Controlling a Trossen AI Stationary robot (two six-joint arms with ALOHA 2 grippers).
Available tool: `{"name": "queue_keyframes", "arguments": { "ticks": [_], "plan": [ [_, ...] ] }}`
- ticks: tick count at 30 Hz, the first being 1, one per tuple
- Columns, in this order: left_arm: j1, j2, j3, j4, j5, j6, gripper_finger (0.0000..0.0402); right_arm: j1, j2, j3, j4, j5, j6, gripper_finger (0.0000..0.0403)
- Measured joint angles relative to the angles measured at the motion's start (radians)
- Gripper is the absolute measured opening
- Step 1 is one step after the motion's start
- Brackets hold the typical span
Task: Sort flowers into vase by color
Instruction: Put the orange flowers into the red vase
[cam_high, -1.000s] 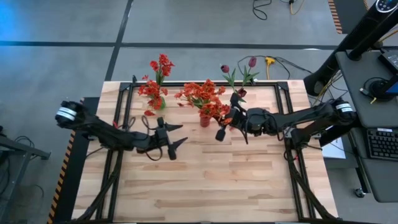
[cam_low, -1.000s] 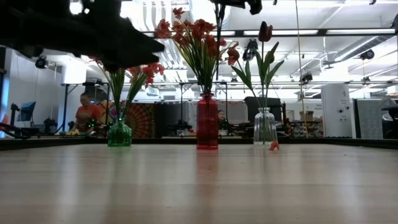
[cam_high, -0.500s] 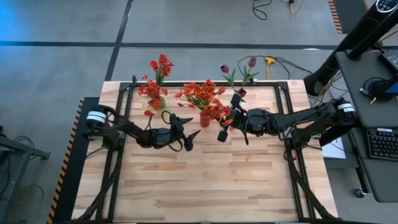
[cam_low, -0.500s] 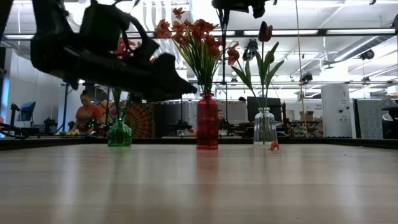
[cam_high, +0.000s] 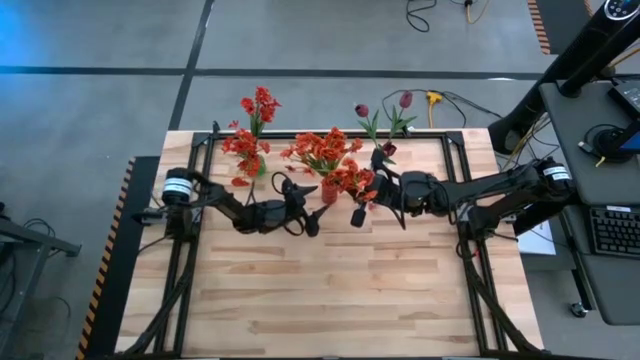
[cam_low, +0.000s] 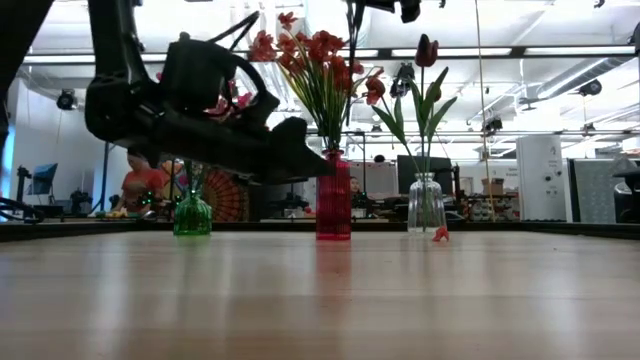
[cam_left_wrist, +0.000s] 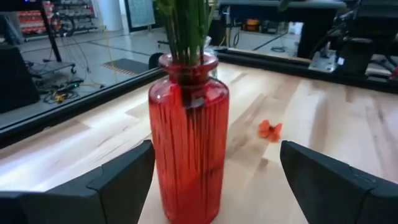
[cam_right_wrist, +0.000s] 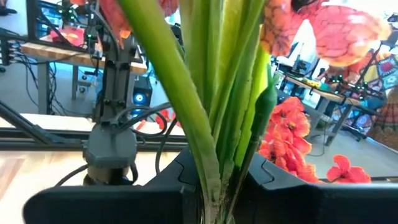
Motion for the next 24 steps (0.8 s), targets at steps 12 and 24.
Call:
{"name": "queue_keyframes", "arguments": {
  "ticks": [12,24],
  "plan": [
    [0.054,0.055,0.034,0.003,0.066,-0.002,0.0327,-0.008,0.001,-0.001,-0.017,0.000,-0.005,0.0043],
    [0.064,0.109,0.085,0.003,0.074,0.015,0.0327,-0.008,0.001,-0.005,-0.023,0.000,-0.015,0.0043]
  ]
}}
